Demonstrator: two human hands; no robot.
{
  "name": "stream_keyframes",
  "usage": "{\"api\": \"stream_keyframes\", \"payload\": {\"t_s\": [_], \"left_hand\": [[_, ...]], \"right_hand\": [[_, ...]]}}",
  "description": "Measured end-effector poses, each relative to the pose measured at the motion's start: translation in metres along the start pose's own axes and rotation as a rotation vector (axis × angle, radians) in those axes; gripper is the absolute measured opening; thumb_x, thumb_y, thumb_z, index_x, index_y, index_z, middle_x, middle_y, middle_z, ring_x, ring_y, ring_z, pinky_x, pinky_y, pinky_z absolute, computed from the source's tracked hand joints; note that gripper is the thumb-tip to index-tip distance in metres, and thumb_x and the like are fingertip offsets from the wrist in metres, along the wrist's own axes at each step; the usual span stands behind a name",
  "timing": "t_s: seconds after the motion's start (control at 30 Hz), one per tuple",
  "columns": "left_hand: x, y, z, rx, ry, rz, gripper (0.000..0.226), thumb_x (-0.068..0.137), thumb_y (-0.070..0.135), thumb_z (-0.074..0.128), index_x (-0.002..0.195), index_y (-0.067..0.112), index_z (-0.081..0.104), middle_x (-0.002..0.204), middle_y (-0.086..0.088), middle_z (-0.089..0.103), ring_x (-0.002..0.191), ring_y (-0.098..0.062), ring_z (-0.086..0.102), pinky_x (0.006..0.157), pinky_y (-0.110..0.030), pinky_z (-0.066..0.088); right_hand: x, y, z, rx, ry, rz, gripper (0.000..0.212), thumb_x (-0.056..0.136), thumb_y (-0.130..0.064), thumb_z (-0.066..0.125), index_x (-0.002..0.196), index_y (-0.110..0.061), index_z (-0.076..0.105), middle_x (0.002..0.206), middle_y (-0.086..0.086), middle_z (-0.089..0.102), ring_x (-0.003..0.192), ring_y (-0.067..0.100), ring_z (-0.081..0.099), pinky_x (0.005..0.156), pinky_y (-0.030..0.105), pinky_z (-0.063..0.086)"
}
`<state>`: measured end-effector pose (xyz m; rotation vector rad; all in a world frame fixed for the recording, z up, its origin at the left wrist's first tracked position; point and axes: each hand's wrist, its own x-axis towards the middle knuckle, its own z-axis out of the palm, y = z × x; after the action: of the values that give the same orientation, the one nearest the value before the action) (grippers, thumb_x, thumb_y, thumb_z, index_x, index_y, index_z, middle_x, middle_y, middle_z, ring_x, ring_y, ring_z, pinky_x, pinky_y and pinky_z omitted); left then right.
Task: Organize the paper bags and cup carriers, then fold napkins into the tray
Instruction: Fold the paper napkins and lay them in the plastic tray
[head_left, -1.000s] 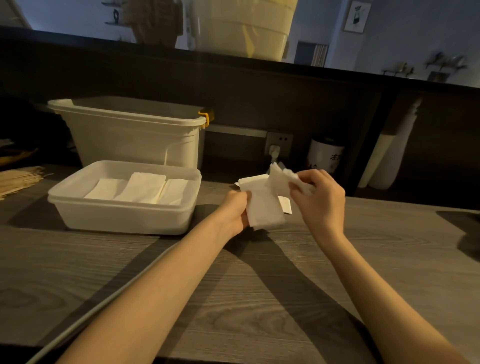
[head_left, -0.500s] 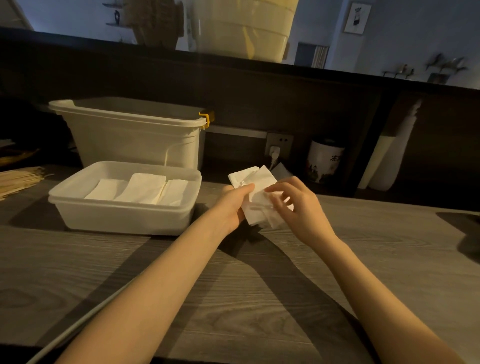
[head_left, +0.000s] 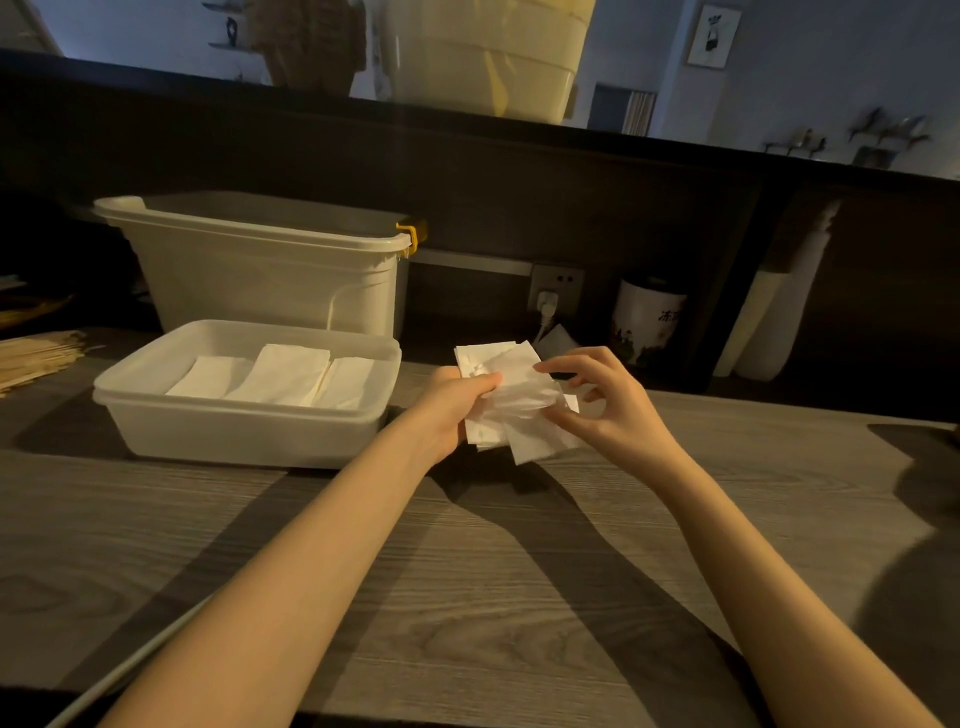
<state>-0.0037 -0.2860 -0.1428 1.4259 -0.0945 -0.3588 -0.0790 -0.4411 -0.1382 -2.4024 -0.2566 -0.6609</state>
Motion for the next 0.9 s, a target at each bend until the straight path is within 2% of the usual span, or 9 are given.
{"api": "stream_keyframes", "payload": {"t_s": [0.1,0.33,0.5,0.63,0.7,0.8,0.9], "left_hand": [[0.0002,-0.0007,0.0007,0.014,-0.013,0.006,0.027,0.092,0.012,0.056,0.118,0.010,0.052,0.099,-0.006,0.061,0.093,-0.022,0.060,0.078,-0.039,0.051],[0.0026,-0.0035,-0.0014,0.069,-0.017,0.015,0.032,0.091,0.016,0.058,0.121,0.010,0.052,0.103,-0.007,0.062,0.093,-0.023,0.062,0.072,-0.036,0.053],[0.0030,-0.0032,-0.0005,0.048,-0.018,0.006,0.033,0.090,0.013,0.059,0.123,0.009,0.051,0.106,-0.007,0.061,0.096,-0.023,0.061,0.078,-0.039,0.053],[0.0012,-0.0037,-0.0001,0.052,-0.090,0.016,0.030,0.092,0.015,0.056,0.121,0.009,0.054,0.101,-0.006,0.063,0.091,-0.020,0.062,0.072,-0.033,0.053],[0.0005,-0.0039,0.0005,0.052,-0.082,0.017,0.026,0.093,0.015,0.054,0.118,0.008,0.053,0.098,-0.005,0.062,0.089,-0.019,0.061,0.071,-0.033,0.053],[0.0004,-0.0027,0.0012,0.048,-0.034,-0.005,0.022,0.093,0.016,0.055,0.114,0.011,0.051,0.101,-0.005,0.059,0.091,-0.021,0.059,0.076,-0.037,0.051],[0.0017,-0.0022,0.0017,0.020,-0.017,-0.016,0.008,0.092,0.016,0.056,0.096,0.015,0.049,0.101,-0.005,0.056,0.094,-0.021,0.056,0.082,-0.039,0.048]], "right_hand": [[0.0007,-0.0002,0.0003,0.025,0.024,-0.009,0.032,0.082,-0.018,0.070,0.108,-0.035,0.061,0.112,-0.012,0.050,0.096,-0.003,0.049,0.078,0.005,0.039],[0.0007,-0.0018,-0.0010,0.102,0.018,0.049,0.018,0.084,-0.037,0.061,0.102,-0.035,0.064,0.101,-0.017,0.057,0.091,0.001,0.055,0.073,0.013,0.047],[0.0004,0.0004,0.0007,0.057,0.052,0.045,0.016,0.086,-0.023,0.065,0.101,-0.030,0.066,0.099,-0.014,0.059,0.091,0.003,0.054,0.075,0.018,0.046],[0.0020,0.0006,0.0037,0.033,0.125,0.101,0.013,0.088,-0.021,0.063,0.099,-0.016,0.068,0.095,-0.006,0.062,0.087,0.008,0.056,0.075,0.020,0.046],[0.0023,-0.0004,0.0024,0.134,0.164,0.137,0.013,0.090,-0.020,0.060,0.099,-0.013,0.067,0.091,-0.006,0.064,0.086,0.007,0.060,0.075,0.019,0.050],[0.0029,-0.0035,-0.0016,0.393,0.254,0.206,0.009,0.094,-0.017,0.054,0.093,-0.018,0.063,0.088,-0.006,0.064,0.082,0.005,0.061,0.071,0.017,0.053],[0.0037,-0.0043,-0.0033,0.528,0.320,0.281,0.012,0.097,-0.018,0.049,0.090,-0.020,0.059,0.083,-0.005,0.060,0.076,0.006,0.059,0.065,0.019,0.054]]}}
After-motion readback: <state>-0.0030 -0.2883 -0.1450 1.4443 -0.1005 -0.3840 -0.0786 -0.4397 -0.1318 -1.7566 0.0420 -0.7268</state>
